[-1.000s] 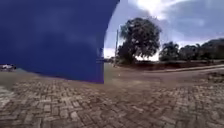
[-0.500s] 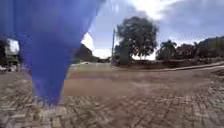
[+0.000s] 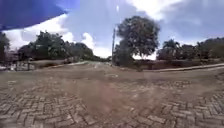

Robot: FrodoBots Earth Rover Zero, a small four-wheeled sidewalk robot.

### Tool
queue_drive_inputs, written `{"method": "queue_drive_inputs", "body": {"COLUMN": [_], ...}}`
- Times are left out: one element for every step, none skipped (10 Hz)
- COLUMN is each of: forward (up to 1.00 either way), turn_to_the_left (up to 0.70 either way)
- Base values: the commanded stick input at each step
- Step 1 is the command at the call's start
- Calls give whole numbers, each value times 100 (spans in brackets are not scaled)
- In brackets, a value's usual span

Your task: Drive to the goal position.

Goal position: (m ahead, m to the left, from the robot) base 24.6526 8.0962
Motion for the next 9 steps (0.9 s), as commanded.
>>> {"method": "queue_drive_inputs", "body": {"forward": [100, 100, 100, 100, 100, 100, 100, 100, 100], "turn_to_the_left": [0, 0, 0, 0, 0, 0, 0, 0, 0]}}
